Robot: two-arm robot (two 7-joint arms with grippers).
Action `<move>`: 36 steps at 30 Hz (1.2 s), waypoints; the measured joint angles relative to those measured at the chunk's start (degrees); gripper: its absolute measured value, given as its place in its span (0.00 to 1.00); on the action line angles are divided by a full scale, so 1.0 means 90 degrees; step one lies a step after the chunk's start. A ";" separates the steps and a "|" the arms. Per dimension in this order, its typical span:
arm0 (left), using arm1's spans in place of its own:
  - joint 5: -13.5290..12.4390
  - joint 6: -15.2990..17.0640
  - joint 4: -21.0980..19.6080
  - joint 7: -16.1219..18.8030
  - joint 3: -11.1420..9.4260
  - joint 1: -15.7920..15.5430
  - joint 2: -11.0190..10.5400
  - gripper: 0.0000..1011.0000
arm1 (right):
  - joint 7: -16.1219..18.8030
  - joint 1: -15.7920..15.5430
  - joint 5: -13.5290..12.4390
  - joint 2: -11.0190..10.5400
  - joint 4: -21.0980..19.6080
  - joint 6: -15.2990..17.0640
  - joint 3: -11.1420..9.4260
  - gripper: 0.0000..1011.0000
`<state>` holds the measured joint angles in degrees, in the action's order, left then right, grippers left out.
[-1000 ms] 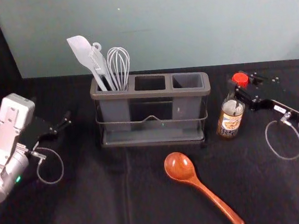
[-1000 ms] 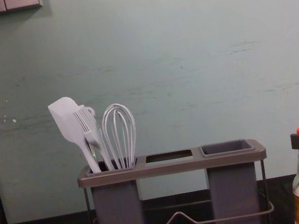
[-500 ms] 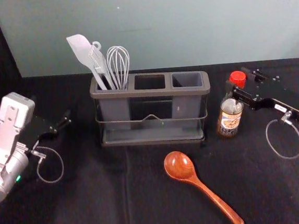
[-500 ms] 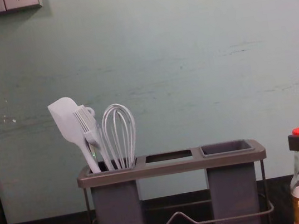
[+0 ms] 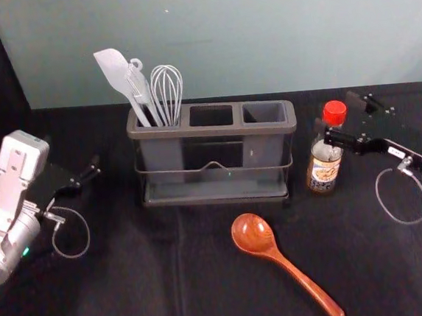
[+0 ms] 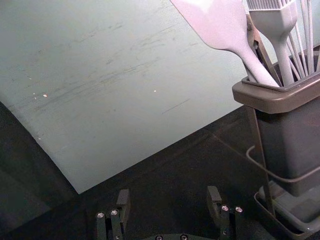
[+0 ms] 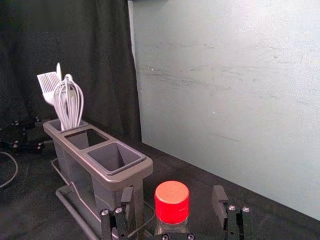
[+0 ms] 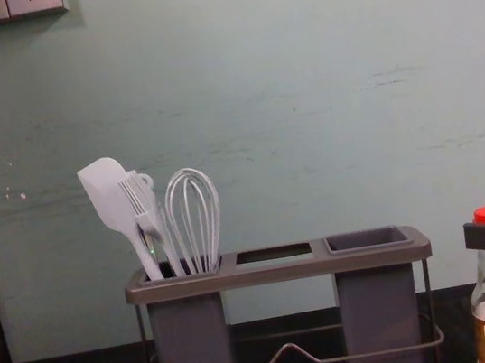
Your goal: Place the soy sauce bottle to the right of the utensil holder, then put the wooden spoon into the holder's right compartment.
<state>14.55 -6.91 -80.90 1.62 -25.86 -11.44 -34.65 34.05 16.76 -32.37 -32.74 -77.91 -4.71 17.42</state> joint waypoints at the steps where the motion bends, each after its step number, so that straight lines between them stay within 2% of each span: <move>1: 0.0000 0.0000 0.0000 0.0000 0.0000 0.0000 0.0000 0.99 | -0.0002 -0.0015 0.0000 -0.0008 -0.0027 0.0004 -0.0008 0.99; 7: 0.0000 0.0000 0.0000 0.0000 0.0000 0.0000 0.0000 0.99 | -0.0209 -0.0234 0.0066 -0.0136 -0.0513 0.0044 -0.0153 0.99; 11: 0.0000 0.0000 0.0000 0.0000 0.0000 0.0000 0.0000 0.99 | -0.0411 -0.0526 0.0095 -0.0275 -0.1128 0.0091 -0.0358 0.99; 12: 0.0000 0.0000 0.0000 0.0000 0.0000 0.0000 0.0000 0.99 | -0.0411 -0.0526 0.0095 -0.0275 -0.1128 0.0091 -0.0358 0.99; 14: 0.0000 0.0000 0.0000 0.0000 0.0000 0.0000 0.0000 0.99 | -0.0414 -0.0764 0.0087 -0.0373 -0.1551 0.0054 -0.0456 0.99; 19: 0.0000 0.0000 0.0000 0.0000 0.0000 0.0000 0.0000 0.99 | -0.0288 -0.1039 0.0040 -0.0528 -0.2110 0.0087 -0.0481 0.99; 23: 0.0000 0.0000 0.0000 0.0000 0.0000 0.0000 0.0000 0.99 | -0.0197 -0.1228 -0.0037 -0.0643 -0.2526 0.0256 -0.0402 0.99; 27: 0.0000 0.0000 0.0000 0.0000 0.0000 0.0000 0.0000 0.99 | -0.0265 -0.1373 -0.0077 -0.0724 -0.2893 0.0712 -0.0178 0.99; 29: 0.0000 0.0000 0.0000 0.0000 0.0000 0.0000 0.0000 0.99 | -0.0487 -0.1422 -0.0050 -0.0745 -0.3123 0.1253 0.0075 0.99; 33: 0.0000 0.0000 0.0000 0.0000 0.0000 0.0000 0.0000 0.99 | -0.0785 -0.1381 0.0040 -0.0745 -0.3302 0.1926 0.0373 0.99; 34: 0.0000 0.0000 0.0000 0.0000 0.0000 0.0000 0.0000 0.99 | -0.1038 -0.1308 0.0113 -0.0723 -0.3401 0.2440 0.0543 0.99; 35: 0.0000 0.0000 0.0000 0.0000 0.0000 0.0001 0.0000 0.99 | -0.1166 -0.1266 0.0141 -0.0701 -0.3440 0.2700 0.0614 0.99; 36: 0.0000 0.0000 0.0000 0.0000 0.0000 0.0000 0.0000 0.99 | -0.1365 -0.1170 0.0170 -0.0646 -0.3489 0.3184 0.0751 0.99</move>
<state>14.55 -6.91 -80.90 1.62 -25.86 -11.43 -34.65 21.77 6.23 -30.84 -38.55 -109.30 23.94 24.17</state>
